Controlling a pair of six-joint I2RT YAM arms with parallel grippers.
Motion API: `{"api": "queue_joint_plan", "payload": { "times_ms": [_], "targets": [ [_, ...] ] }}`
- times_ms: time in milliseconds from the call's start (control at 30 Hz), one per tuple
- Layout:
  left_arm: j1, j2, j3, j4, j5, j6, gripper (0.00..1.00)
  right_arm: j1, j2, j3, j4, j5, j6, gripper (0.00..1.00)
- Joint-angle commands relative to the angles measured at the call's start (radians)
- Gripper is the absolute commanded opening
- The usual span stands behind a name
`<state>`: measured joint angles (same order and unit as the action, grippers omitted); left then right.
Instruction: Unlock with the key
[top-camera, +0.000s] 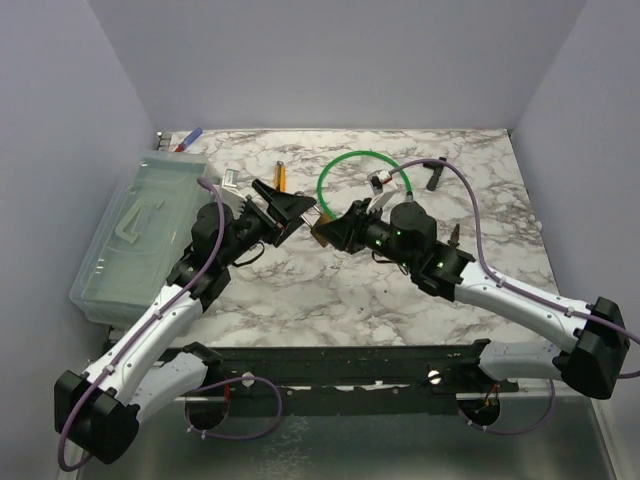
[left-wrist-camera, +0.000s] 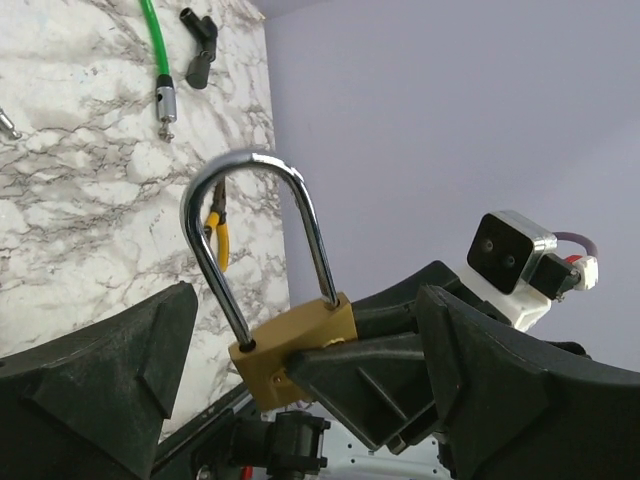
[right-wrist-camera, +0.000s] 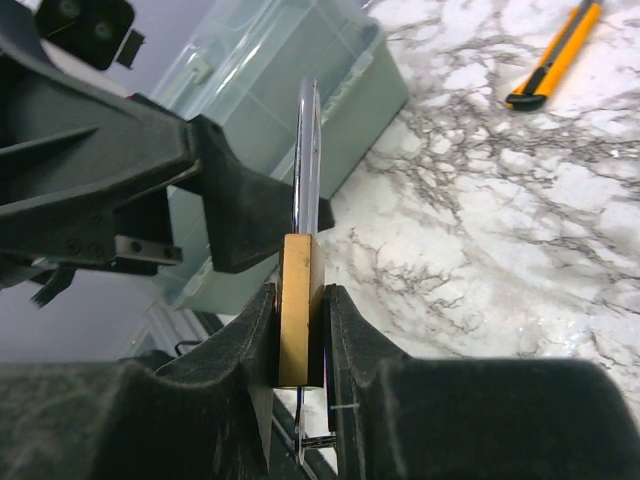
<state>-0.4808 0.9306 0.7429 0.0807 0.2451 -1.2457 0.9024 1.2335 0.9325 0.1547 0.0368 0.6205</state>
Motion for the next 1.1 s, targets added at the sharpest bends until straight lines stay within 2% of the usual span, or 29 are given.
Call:
{"api": "queue_joint_plan", "payload": {
  "times_ms": [0, 100, 233, 267, 400, 533, 667, 1067],
  "targets": [
    [0.001, -0.033, -0.037, 0.074, 0.026, 0.034, 0.96, 0.004, -0.068, -0.014, 0.054, -0.122, 0.008, 0.0],
    [0.001, -0.035, -0.048, 0.11, 0.043, 0.023, 0.93, 0.004, -0.078, -0.017, 0.051, -0.149, 0.003, 0.0],
    [0.001, -0.02, -0.05, 0.121, 0.049, 0.01, 0.84, 0.004, -0.084, -0.034, 0.083, -0.18, 0.004, 0.0],
    [0.001, -0.016, -0.052, 0.12, 0.047, 0.007, 0.81, 0.004, -0.083, -0.037, 0.092, -0.188, 0.003, 0.0],
    [0.001, 0.007, -0.06, 0.121, 0.057, -0.012, 0.57, 0.004, -0.067, -0.039, 0.102, -0.213, -0.018, 0.0],
    [0.001, 0.022, -0.063, 0.114, 0.071, -0.025, 0.47, 0.004, -0.054, -0.034, 0.092, -0.201, -0.061, 0.0],
    [0.001, 0.032, -0.064, 0.07, 0.068, -0.031, 0.43, 0.004, -0.03, 0.007, 0.04, -0.202, -0.14, 0.0],
    [0.001, 0.065, -0.043, -0.079, 0.061, -0.025, 0.41, 0.004, 0.035, 0.142, -0.185, -0.202, -0.374, 0.0]
  ]
}}
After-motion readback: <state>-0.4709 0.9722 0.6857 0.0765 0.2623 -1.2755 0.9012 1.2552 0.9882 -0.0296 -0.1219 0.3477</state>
